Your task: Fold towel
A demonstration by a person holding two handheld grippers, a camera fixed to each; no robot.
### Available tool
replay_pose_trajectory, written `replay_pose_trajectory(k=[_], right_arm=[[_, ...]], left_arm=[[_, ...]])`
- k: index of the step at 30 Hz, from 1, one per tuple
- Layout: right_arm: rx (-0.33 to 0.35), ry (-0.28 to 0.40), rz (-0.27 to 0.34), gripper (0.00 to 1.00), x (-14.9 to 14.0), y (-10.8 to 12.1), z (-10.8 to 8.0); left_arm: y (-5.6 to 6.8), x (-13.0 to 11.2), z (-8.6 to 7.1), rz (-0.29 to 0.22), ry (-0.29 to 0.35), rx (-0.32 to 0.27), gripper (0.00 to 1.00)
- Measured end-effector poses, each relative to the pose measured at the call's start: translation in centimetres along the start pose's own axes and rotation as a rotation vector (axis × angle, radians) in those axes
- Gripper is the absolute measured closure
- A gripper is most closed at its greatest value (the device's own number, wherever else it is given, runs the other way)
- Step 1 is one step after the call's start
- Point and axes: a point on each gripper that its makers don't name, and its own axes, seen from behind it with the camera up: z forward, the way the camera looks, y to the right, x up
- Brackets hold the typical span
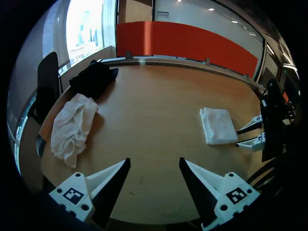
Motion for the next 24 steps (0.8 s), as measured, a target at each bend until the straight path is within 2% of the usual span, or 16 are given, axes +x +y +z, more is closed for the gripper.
replay_pose_trajectory(k=[8,12,24], right_arm=[[-0.015,-0.008,0.017,0.38,-0.7,0.1,0.4],[-0.017,-0.01,0.026,0.54,-0.9,0.1,0.5],[-0.046,-0.011,0.042,0.9,-1.4,0.7,0.5]], left_arm=[[0.1,-0.2,-0.1,0.001,-0.001,-0.004,0.06],[0.1,-0.2,-0.2,0.002,-0.001,-0.004,0.06],[-0.1,-0.5,-0.3,0.003,-0.004,-0.004,0.06]])
